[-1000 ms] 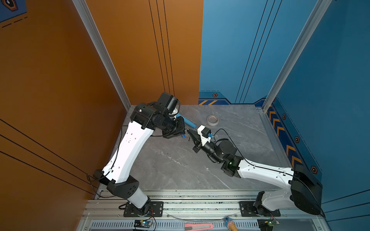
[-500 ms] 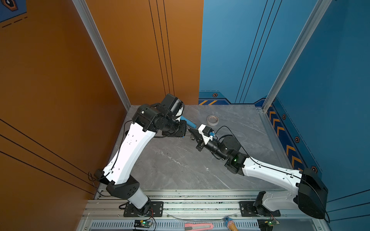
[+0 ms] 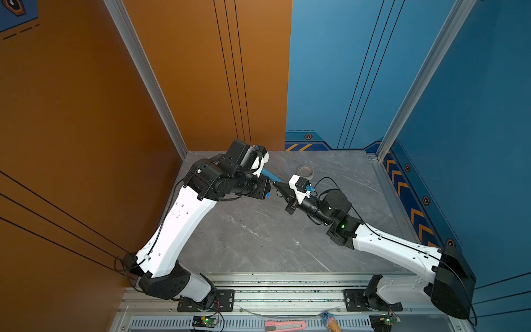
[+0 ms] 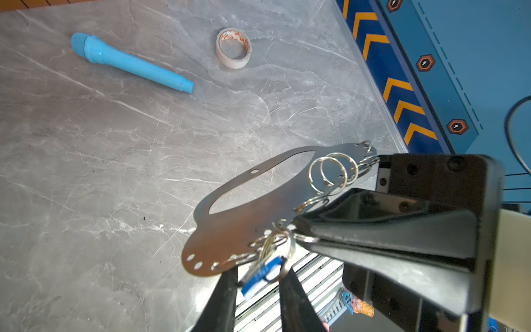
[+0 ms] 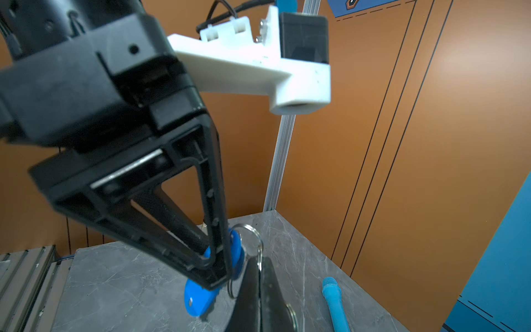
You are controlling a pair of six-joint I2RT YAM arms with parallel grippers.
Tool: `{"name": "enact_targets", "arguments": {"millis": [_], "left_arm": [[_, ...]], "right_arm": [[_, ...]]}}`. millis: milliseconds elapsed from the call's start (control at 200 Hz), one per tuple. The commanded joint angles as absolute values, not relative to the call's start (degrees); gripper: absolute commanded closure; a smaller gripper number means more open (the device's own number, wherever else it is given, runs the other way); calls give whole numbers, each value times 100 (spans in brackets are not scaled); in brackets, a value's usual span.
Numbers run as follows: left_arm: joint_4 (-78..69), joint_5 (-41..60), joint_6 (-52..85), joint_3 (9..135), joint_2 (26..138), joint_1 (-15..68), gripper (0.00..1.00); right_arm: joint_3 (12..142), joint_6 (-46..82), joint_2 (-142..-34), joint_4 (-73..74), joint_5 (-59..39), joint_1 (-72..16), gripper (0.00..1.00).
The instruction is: Remove the keys from the keyring
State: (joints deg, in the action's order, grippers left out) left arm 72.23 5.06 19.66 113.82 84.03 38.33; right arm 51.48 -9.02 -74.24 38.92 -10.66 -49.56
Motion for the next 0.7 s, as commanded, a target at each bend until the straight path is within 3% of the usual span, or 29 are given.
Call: {"name": "enact_targets", "arguments": {"millis": [0,370,506,696], "left_arm": [[6668,728,1851,11120,8215,3794,73],[6153,1012,1815,10647,8046,3649,73],[5669,1159,1871,10299,7863,3621,81],[5261,1248,1876,9975,7678,3580,82]], "right_arm": [[5405,-753,-7261,3960,-1256,-4915,100],[5459,-411,-7224,4041,-1397,-4769,100],[5467,-305,-7242,4076,-1426,-4740,100],[5493,-174,-7251,4088,-1511,-4693,100]]}}
